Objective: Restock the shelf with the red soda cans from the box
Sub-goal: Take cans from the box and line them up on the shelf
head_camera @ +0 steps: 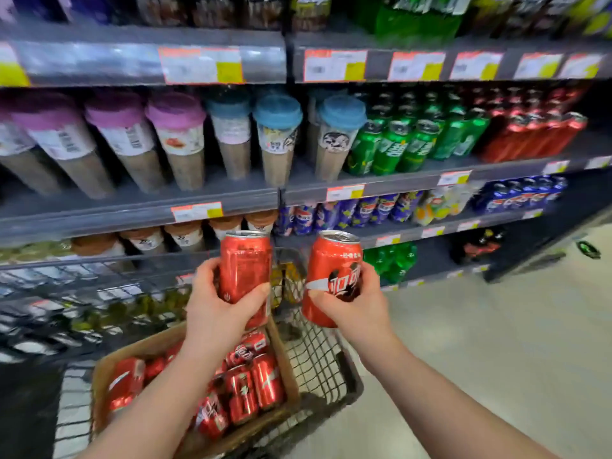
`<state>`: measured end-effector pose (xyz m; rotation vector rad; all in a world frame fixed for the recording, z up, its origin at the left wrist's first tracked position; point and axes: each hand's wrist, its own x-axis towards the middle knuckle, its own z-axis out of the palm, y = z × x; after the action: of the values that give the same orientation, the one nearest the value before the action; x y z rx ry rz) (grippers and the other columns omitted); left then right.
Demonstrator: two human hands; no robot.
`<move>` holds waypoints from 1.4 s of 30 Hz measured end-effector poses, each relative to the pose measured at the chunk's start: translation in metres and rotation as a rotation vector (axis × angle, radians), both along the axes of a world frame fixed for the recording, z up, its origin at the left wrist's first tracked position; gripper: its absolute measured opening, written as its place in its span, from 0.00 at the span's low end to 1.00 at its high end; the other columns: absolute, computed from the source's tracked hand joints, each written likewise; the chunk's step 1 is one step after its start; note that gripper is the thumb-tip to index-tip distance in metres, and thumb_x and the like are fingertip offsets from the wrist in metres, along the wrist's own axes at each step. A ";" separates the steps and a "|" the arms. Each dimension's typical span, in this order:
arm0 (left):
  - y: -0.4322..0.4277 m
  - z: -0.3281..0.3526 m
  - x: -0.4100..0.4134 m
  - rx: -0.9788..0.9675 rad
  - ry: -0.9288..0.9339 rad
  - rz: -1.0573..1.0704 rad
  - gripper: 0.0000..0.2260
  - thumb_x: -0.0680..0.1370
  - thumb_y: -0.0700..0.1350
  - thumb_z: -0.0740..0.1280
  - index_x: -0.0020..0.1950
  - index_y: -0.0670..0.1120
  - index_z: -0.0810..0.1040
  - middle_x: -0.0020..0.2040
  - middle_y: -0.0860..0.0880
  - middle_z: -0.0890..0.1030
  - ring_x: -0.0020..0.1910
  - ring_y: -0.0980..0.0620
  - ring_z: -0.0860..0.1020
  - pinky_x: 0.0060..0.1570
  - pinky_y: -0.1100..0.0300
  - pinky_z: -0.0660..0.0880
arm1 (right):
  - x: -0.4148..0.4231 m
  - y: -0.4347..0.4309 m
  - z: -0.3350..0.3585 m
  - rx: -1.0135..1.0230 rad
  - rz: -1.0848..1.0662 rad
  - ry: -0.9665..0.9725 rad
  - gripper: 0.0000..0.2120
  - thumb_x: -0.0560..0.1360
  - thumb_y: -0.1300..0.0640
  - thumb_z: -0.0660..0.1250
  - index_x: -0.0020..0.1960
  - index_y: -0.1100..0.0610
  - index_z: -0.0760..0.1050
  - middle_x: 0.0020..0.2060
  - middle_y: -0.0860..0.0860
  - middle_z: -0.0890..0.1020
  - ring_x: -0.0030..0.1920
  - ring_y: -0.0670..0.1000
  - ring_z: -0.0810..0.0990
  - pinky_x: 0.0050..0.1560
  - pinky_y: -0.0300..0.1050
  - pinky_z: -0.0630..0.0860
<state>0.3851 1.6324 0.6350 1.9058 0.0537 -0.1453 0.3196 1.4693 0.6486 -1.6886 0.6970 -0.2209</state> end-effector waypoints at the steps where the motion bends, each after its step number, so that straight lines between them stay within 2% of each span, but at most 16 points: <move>1: -0.018 0.008 -0.008 -0.015 -0.028 -0.040 0.29 0.65 0.45 0.78 0.62 0.50 0.68 0.48 0.53 0.76 0.43 0.61 0.75 0.48 0.60 0.70 | -0.014 -0.016 0.009 -0.008 -0.037 -0.016 0.26 0.64 0.60 0.77 0.53 0.47 0.67 0.45 0.42 0.78 0.44 0.40 0.78 0.51 0.43 0.76; 4: -0.078 0.034 -0.042 -0.074 -0.091 -0.154 0.30 0.60 0.50 0.76 0.58 0.52 0.67 0.46 0.58 0.76 0.42 0.66 0.74 0.41 0.70 0.69 | -0.066 -0.068 0.030 -0.018 -0.151 -0.066 0.27 0.60 0.58 0.79 0.53 0.49 0.69 0.46 0.46 0.80 0.45 0.46 0.80 0.51 0.45 0.77; 6: -0.124 0.048 -0.073 -0.112 -0.101 -0.221 0.31 0.59 0.50 0.77 0.58 0.52 0.68 0.46 0.56 0.77 0.42 0.66 0.74 0.40 0.72 0.68 | -0.110 -0.107 0.041 -0.043 -0.223 -0.093 0.29 0.57 0.55 0.78 0.55 0.51 0.70 0.46 0.47 0.81 0.44 0.45 0.80 0.50 0.45 0.78; 9: -0.195 0.060 -0.129 -0.147 -0.092 -0.304 0.35 0.51 0.59 0.73 0.56 0.53 0.69 0.47 0.54 0.78 0.43 0.61 0.77 0.43 0.65 0.72 | -0.184 -0.169 0.057 -0.063 -0.304 -0.120 0.27 0.63 0.64 0.78 0.55 0.52 0.69 0.44 0.46 0.80 0.36 0.35 0.78 0.40 0.29 0.75; 11: -0.242 0.065 -0.168 -0.168 -0.083 -0.374 0.36 0.49 0.62 0.70 0.55 0.53 0.70 0.48 0.53 0.79 0.44 0.55 0.79 0.47 0.57 0.75 | -0.233 -0.209 0.067 -0.075 -0.356 -0.128 0.26 0.64 0.66 0.76 0.55 0.52 0.69 0.43 0.45 0.80 0.33 0.31 0.77 0.36 0.25 0.73; 13: -0.286 0.072 -0.205 -0.186 -0.062 -0.443 0.33 0.49 0.60 0.72 0.52 0.56 0.71 0.48 0.54 0.79 0.43 0.56 0.80 0.47 0.57 0.77 | -0.279 -0.244 0.076 -0.090 -0.407 -0.126 0.26 0.63 0.63 0.77 0.55 0.52 0.69 0.43 0.45 0.80 0.35 0.34 0.78 0.36 0.26 0.73; 16: -0.344 0.086 -0.253 -0.213 -0.064 -0.542 0.32 0.49 0.59 0.72 0.52 0.55 0.71 0.46 0.54 0.79 0.38 0.62 0.78 0.38 0.67 0.74 | -0.337 -0.288 0.089 -0.121 -0.502 -0.127 0.25 0.60 0.59 0.78 0.50 0.48 0.69 0.45 0.47 0.80 0.41 0.41 0.79 0.40 0.35 0.73; 18: -0.378 0.096 -0.279 -0.198 -0.077 -0.600 0.37 0.48 0.62 0.69 0.55 0.51 0.71 0.47 0.53 0.79 0.41 0.61 0.77 0.40 0.65 0.72 | -0.369 -0.314 0.097 -0.146 -0.561 -0.118 0.23 0.62 0.60 0.78 0.49 0.48 0.69 0.45 0.47 0.80 0.42 0.43 0.79 0.42 0.38 0.73; 21: -0.419 0.112 -0.306 -0.206 -0.080 -0.657 0.38 0.48 0.62 0.70 0.56 0.52 0.70 0.49 0.52 0.80 0.44 0.58 0.78 0.46 0.58 0.75 | -0.402 -0.347 0.110 -0.160 -0.627 -0.124 0.27 0.63 0.60 0.77 0.56 0.49 0.69 0.45 0.45 0.80 0.43 0.41 0.79 0.45 0.40 0.74; 24: -0.454 0.125 -0.319 -0.205 -0.090 -0.702 0.37 0.49 0.61 0.71 0.56 0.52 0.71 0.50 0.51 0.80 0.46 0.53 0.80 0.52 0.49 0.77 | -0.421 -0.376 0.119 -0.152 -0.670 -0.146 0.29 0.63 0.61 0.77 0.58 0.50 0.68 0.45 0.44 0.79 0.44 0.41 0.78 0.48 0.43 0.74; 27: -0.489 0.133 -0.321 -0.203 -0.086 -0.728 0.33 0.49 0.61 0.71 0.52 0.56 0.71 0.48 0.55 0.79 0.46 0.57 0.79 0.51 0.51 0.77 | -0.427 -0.408 0.123 -0.138 -0.695 -0.166 0.28 0.64 0.61 0.77 0.59 0.50 0.68 0.47 0.45 0.79 0.45 0.42 0.78 0.47 0.43 0.74; 31: -0.544 0.130 -0.312 -0.219 -0.063 -0.757 0.36 0.50 0.61 0.72 0.56 0.54 0.70 0.50 0.53 0.79 0.48 0.52 0.80 0.53 0.47 0.77 | -0.423 -0.460 0.125 -0.149 -0.707 -0.182 0.30 0.63 0.60 0.77 0.59 0.48 0.67 0.47 0.44 0.79 0.47 0.43 0.79 0.52 0.46 0.77; 33: -0.578 0.126 -0.303 -0.238 -0.052 -0.769 0.33 0.54 0.57 0.76 0.56 0.54 0.70 0.50 0.53 0.79 0.48 0.53 0.79 0.50 0.50 0.78 | -0.417 -0.491 0.125 -0.161 -0.712 -0.173 0.32 0.60 0.56 0.77 0.60 0.49 0.67 0.49 0.45 0.79 0.48 0.44 0.80 0.53 0.48 0.77; 36: -0.634 0.123 -0.286 -0.258 -0.044 -0.775 0.28 0.65 0.45 0.78 0.58 0.54 0.68 0.50 0.55 0.78 0.48 0.56 0.77 0.47 0.56 0.74 | -0.402 -0.545 0.128 -0.179 -0.731 -0.155 0.31 0.62 0.59 0.77 0.60 0.49 0.67 0.49 0.46 0.79 0.48 0.45 0.79 0.55 0.49 0.77; 39: -0.695 0.128 -0.265 -0.274 -0.022 -0.802 0.33 0.61 0.50 0.78 0.62 0.53 0.67 0.51 0.55 0.77 0.48 0.57 0.77 0.52 0.54 0.74 | -0.384 -0.604 0.135 -0.201 -0.747 -0.141 0.29 0.63 0.60 0.77 0.58 0.47 0.67 0.48 0.45 0.79 0.48 0.45 0.79 0.54 0.49 0.77; 42: -0.751 0.137 -0.243 -0.302 -0.024 -0.813 0.31 0.64 0.47 0.78 0.62 0.53 0.67 0.51 0.54 0.77 0.48 0.57 0.77 0.48 0.57 0.74 | -0.360 -0.656 0.141 -0.221 -0.764 -0.158 0.28 0.63 0.60 0.77 0.57 0.47 0.67 0.48 0.45 0.79 0.47 0.44 0.78 0.51 0.47 0.76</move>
<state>0.1421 0.8814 0.7717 1.5286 -0.7266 -0.6387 -0.0408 0.8130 0.7894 -1.5141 1.2062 -0.9849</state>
